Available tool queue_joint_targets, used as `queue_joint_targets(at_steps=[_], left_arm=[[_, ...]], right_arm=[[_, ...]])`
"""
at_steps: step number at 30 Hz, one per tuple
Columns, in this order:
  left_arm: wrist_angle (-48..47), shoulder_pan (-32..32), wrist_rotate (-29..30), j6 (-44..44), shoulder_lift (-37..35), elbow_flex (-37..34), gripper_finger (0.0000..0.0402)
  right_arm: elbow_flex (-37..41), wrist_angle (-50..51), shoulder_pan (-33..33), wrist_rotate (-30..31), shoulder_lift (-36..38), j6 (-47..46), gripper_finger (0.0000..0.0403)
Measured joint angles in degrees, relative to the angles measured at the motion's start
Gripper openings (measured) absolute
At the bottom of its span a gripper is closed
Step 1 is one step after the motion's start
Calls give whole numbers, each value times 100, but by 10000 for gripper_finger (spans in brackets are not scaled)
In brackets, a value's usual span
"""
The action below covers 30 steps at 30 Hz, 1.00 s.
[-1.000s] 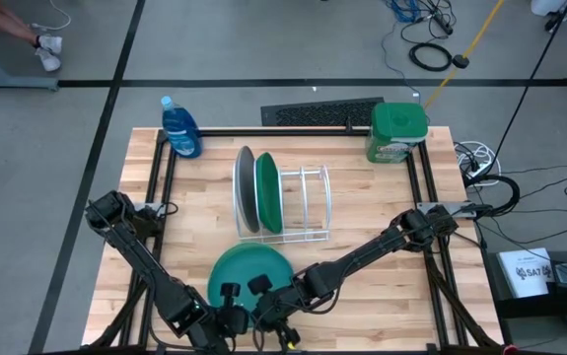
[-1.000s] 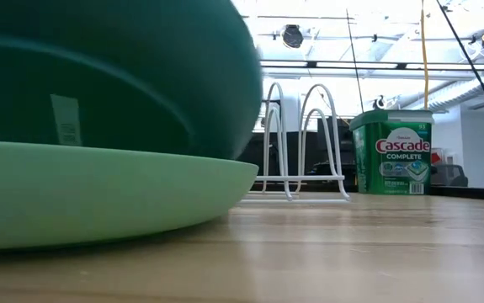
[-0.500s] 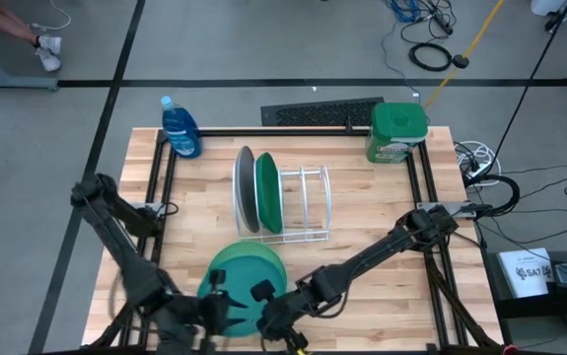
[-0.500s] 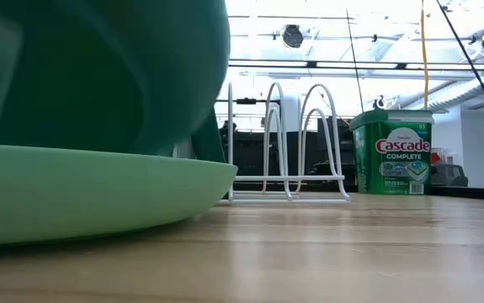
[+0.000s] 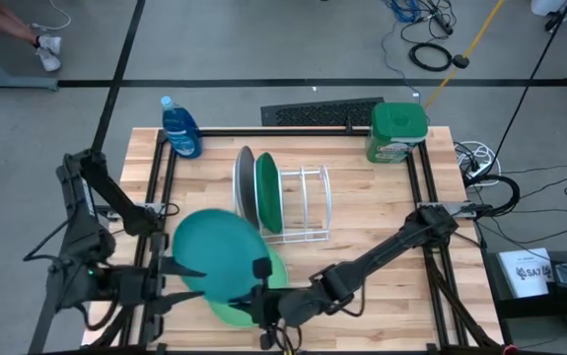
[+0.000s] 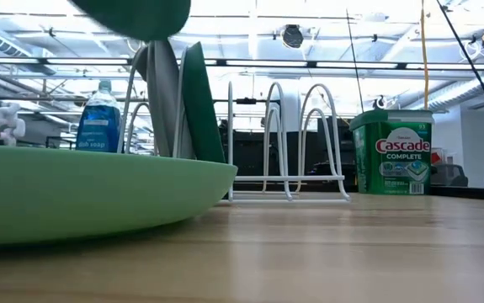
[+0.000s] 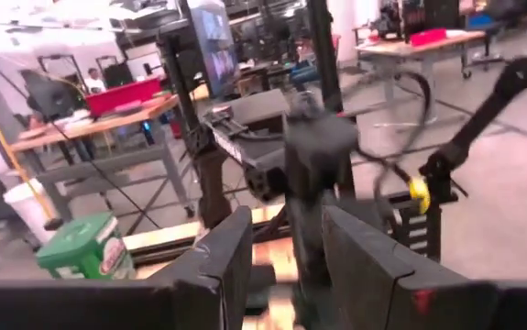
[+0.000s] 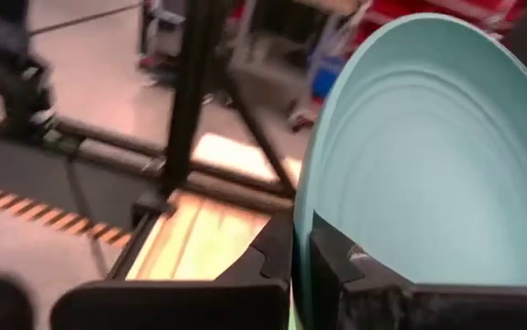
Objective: Sort dishes
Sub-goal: Put the blue plate into the dish rack
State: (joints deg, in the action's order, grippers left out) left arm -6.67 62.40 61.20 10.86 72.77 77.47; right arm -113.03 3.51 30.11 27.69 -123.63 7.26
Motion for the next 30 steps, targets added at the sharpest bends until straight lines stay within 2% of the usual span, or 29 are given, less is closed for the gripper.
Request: queue_joint_targets(at_steps=[4, 9, 12, 17, 22, 25, 28, 30], left_arm=[[-179, 253, 513, 43, 16, -125, 134], [-119, 635, 2131, 59, 9, -140, 134], [-223, 891, 2713, 2, 40, -140, 134], [-268, 1010, 2880, -152, 96, -140, 134], [-634, 1011, 2893, -608, 180, -141, 134], [-648, 1011, 2891, -641, 232, -142, 134], [-639, 1017, 2890, -650, 275, -142, 134], [-645, 1013, 2890, -652, 280, -142, 134]], right_arm=[[-3, -337, 114, 1025, 267, -60, 1], [-5, -400, 164, 2500, 422, -507, 1], [0, -821, 252, 3253, 449, -212, 1], [63, -2131, 334, 3180, 511, 490, 1], [827, -4282, 338, 2672, 554, 1537, 1], [1543, -4783, 344, 2600, 901, 1605, 1], [2533, -5139, 327, 2513, 1549, 1293, 1], [3287, -5290, 282, 2097, 2043, 864, 1]])
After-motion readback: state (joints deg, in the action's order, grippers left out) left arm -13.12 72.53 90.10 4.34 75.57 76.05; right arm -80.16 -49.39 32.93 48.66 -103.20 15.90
